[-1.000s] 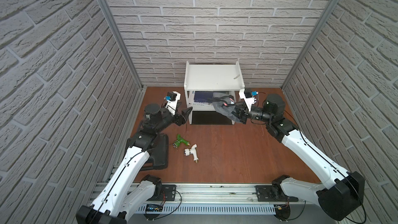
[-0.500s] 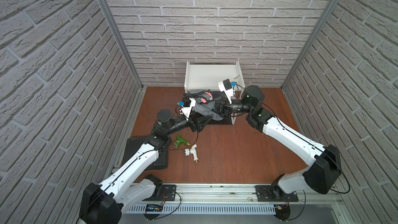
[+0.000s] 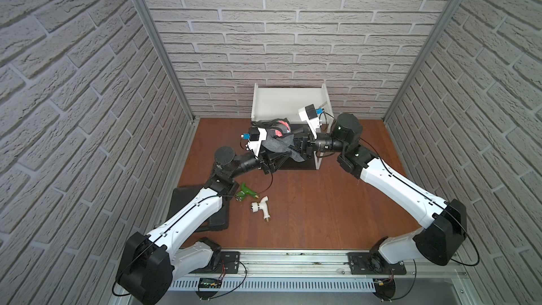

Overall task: Wipe the bookshelf clean with a cloth
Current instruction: Adjust the cleaning item.

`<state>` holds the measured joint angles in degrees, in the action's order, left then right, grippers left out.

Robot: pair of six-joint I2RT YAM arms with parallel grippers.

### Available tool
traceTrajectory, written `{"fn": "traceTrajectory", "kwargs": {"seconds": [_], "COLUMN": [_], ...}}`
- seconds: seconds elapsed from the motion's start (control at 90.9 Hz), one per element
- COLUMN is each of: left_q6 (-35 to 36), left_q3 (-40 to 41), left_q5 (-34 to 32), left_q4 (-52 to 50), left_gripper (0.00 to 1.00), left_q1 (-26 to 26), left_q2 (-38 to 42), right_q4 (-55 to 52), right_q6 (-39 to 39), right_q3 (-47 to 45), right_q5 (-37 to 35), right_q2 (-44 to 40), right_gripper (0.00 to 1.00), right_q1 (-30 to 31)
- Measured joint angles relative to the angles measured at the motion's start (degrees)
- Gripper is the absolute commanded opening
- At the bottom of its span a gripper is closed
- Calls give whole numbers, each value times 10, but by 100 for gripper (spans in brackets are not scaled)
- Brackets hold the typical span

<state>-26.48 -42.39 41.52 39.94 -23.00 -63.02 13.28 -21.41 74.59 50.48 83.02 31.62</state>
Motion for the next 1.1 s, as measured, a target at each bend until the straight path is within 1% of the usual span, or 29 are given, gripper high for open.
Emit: {"fn": "traceTrajectory", "kwargs": {"seconds": [0.088,0.231,0.429,0.528,0.572,0.638,0.759,0.792,0.858,0.891,0.924,0.979,1.012,1.1], "left_q6": [7,24,58,77,86,98,106,103,92,86,83,73,68,52], "left_q3": [0,-3,-17,-17,-21,-27,-34,-34,-33,-30,-27,-20,-15,-10], "left_q5": [6,12,21,30,35,35,21,13,-4,-16,-28,-61,-95,-195], "left_q4": [7,-5,-50,-75,-90,-111,-129,-130,-128,-125,-123,-127,-136,-187], "left_gripper": [69,61,62,58,53,40,21,14,0,0,0,0,0,0], "left_q1": [2,3,6,6,6,7,9,9,8,7,5,2,2,6], "left_q2": [22,29,29,31,31,31,33,34,36,38,41,50,62,109], "right_q4": [-19,-24,-32,-40,-45,-51,-56,-56,-54,-56,-60,-72,-85,-115], "right_q6": [3,3,3,2,2,1,-4,-5,-2,3,10,24,30,45], "right_q3": [0,7,7,7,7,9,15,16,19,21,22,23,22,3], "right_q5": [-3,0,2,5,7,11,15,15,11,9,4,-14,-28,-102], "right_q2": [1,1,1,1,1,1,1,1,1,1,1,1,0,-11], "right_gripper": [3,3,3,3,3,3,3,4,11,19,30,42,46,58], "right_q1": [0,1,1,1,1,1,1,1,1,0,-2,-5,-8,-32]}}
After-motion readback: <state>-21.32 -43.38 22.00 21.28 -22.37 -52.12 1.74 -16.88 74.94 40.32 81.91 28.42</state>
